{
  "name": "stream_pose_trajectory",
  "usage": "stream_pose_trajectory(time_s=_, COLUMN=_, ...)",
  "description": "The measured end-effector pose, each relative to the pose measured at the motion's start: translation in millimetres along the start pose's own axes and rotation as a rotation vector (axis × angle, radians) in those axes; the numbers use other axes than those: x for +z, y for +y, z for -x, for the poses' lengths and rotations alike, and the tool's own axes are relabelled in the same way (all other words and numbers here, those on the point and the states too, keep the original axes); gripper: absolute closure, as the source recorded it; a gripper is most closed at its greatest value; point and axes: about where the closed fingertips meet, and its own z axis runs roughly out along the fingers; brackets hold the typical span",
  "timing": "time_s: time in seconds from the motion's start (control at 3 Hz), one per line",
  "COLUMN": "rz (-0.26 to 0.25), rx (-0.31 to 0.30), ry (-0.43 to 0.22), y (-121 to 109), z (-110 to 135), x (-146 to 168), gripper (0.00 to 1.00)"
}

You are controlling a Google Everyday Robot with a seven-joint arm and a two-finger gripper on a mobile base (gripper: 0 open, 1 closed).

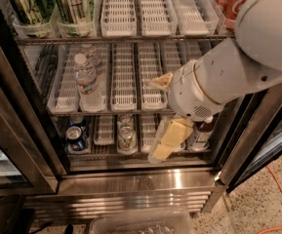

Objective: Pick water bottle from middle shelf of fridge

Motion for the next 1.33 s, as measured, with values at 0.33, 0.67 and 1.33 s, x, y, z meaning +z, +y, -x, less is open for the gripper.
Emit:
stream_pose_trajectory(time_s=0.33, rz=-0.031, rx=-0.003, ry=-0.055, y=4, z=3, x=14, gripper=0.0)
stream_pose_trajectory(time_s=0.67, rz=-0.097, rx=-0.028, ry=-0.161, y=9, z=14, x=44, gripper=0.0)
stream_pose_trajectory(time_s=1.33, rz=-0.219, rx=0.061, ry=-0.38, y=-29, z=70, x=101, gripper=0.0)
